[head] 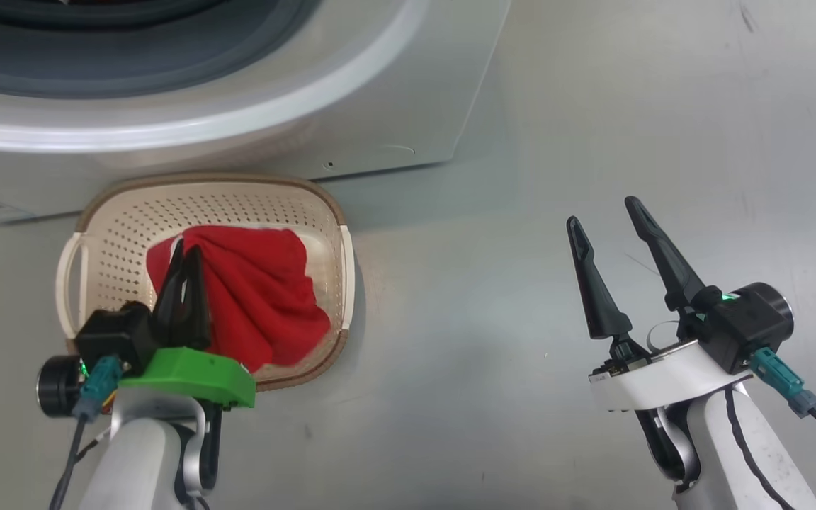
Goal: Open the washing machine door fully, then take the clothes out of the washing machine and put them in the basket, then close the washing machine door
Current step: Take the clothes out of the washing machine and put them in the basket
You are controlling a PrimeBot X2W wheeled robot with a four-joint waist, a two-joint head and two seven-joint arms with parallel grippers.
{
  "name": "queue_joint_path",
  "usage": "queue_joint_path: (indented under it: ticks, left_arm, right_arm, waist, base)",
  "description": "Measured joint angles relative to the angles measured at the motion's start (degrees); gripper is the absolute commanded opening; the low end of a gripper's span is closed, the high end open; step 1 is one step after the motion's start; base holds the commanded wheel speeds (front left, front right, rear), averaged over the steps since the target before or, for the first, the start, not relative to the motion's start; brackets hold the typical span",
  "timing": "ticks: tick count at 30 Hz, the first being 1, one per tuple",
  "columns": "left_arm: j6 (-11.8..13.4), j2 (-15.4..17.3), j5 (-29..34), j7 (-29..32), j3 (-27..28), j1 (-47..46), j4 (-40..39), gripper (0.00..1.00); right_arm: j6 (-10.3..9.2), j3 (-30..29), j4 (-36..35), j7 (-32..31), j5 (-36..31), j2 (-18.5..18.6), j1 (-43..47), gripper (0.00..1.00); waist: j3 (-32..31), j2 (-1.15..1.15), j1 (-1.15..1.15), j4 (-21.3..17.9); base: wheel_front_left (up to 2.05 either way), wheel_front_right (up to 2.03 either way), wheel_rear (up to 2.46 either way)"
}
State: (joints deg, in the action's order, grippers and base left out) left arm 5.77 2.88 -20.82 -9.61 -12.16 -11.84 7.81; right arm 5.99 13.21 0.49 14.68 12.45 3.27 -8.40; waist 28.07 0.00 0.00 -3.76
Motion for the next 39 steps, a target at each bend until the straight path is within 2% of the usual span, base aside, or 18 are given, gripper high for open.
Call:
queue_joint_path:
  ticks: [13,16,24,26,27,31,39]
  left_arm:
    - [-0.1,-0.13,-2.14,4.21,0.76,-9.76,15.89,0.0]
    - [-0.92,-0.02,-2.4,6.09,0.81,-12.51,21.11,0.0]
    - [-2.14,0.14,-3.44,8.53,1.37,-18.67,28.94,0.0]
    - [-2.53,0.29,-3.45,8.43,1.42,-19.59,30.62,0.48]
    - [-2.52,0.24,-3.45,7.79,1.6,-20.03,31.26,1.0]
    - [-2.53,0.23,-3.45,6.64,2.12,-21.25,32.62,1.0]
    - [-3.46,0.08,-3.63,0.47,3.16,-22.6,35.16,1.0]
  right_arm:
    - [0.44,-0.09,-0.45,0.0,0.01,-0.04,-3.14,1.0]
    - [0.44,0.07,-0.43,0.0,0.02,-0.05,-3.78,1.0]
    - [0.45,0.1,-0.46,0.0,0.1,-0.08,-4.97,1.0]
    - [0.47,-0.32,-0.48,0.0,0.11,-0.15,-5.51,1.0]
    - [0.47,-0.59,-0.45,0.0,0.11,-0.14,-5.53,1.0]
    - [0.45,-1.19,-0.45,0.0,0.11,-0.14,-5.53,1.0]
    - [0.46,-1.68,0.14,0.0,0.11,-0.15,-6.14,1.0]
  waist:
    - [7.79,0.0,0.0,-2.12]
    - [9.32,0.0,0.0,-2.87]
    - [11.75,0.0,0.01,-4.0]
    - [12.08,0.0,0.0,-4.15]
    - [12.17,0.0,0.01,-4.1]
    - [12.14,0.0,0.0,-3.78]
    - [11.5,0.0,0.0,-2.79]
  base:
    - [0.0,0.0,0.0]
    - [0.0,0.0,0.0]
    - [0.0,0.0,0.0]
    - [0.0,0.0,0.0]
    - [0.0,0.0,0.0]
    - [0.0,0.0,0.0]
    - [0.0,0.0,0.0]
